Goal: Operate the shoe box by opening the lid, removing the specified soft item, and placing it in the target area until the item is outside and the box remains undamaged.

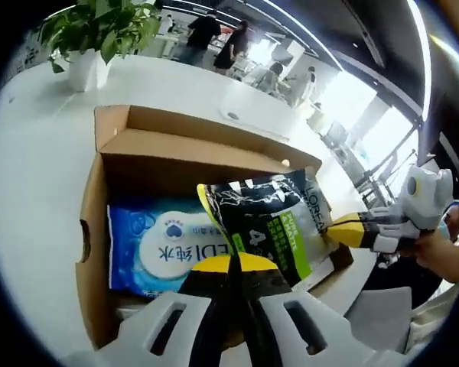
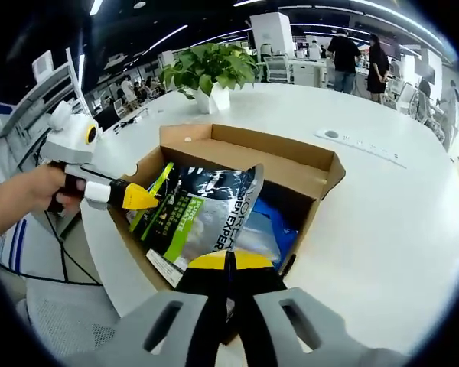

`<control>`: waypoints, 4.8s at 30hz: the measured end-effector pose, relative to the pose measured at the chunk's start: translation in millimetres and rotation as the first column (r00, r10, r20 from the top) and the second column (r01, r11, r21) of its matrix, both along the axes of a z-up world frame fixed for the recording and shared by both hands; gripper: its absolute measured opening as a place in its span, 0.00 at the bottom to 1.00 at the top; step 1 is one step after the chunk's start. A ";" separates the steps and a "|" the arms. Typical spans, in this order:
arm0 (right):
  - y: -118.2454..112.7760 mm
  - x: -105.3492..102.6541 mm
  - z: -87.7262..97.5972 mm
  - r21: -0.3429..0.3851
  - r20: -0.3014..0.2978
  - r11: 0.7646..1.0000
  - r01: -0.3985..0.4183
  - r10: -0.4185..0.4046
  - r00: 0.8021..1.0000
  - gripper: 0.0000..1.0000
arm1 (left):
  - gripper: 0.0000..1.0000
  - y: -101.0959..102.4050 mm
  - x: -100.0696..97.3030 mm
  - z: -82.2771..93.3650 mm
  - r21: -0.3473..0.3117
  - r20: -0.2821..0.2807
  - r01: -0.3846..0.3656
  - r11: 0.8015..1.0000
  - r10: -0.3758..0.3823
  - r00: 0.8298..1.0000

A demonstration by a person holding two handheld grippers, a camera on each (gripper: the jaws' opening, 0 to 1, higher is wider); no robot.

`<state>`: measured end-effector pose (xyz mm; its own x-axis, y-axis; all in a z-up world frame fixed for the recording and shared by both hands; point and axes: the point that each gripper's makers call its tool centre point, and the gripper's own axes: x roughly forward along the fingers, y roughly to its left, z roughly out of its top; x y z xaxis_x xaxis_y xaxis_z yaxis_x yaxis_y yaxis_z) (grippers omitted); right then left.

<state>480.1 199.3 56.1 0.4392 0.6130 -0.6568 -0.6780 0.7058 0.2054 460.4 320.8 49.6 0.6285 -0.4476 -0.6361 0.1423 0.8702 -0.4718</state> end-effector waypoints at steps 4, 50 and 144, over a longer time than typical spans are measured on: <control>-3.9 -0.1 4.9 0.019 -0.007 1.000 0.016 -0.016 1.000 0.00 | 0.00 -4.6 0.1 10.1 0.001 0.013 0.019 1.000 -0.019 1.000; -126.6 15.1 31.0 0.084 -0.045 0.965 0.250 -0.247 0.968 0.00 | 0.00 -119.6 37.0 46.6 -0.004 0.086 0.202 0.979 -0.201 0.976; -215.8 93.0 -78.0 -0.156 -0.065 0.939 0.307 -0.320 0.945 0.00 | 0.00 -222.2 98.7 -80.4 0.581 -0.349 0.757 0.299 -0.749 0.563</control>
<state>573.2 -16.5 -21.8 0.5298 0.3512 -0.7720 -0.4017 0.9056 0.1363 559.1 98.6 -30.7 0.2252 -0.2285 -0.9471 0.8951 0.4324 0.1085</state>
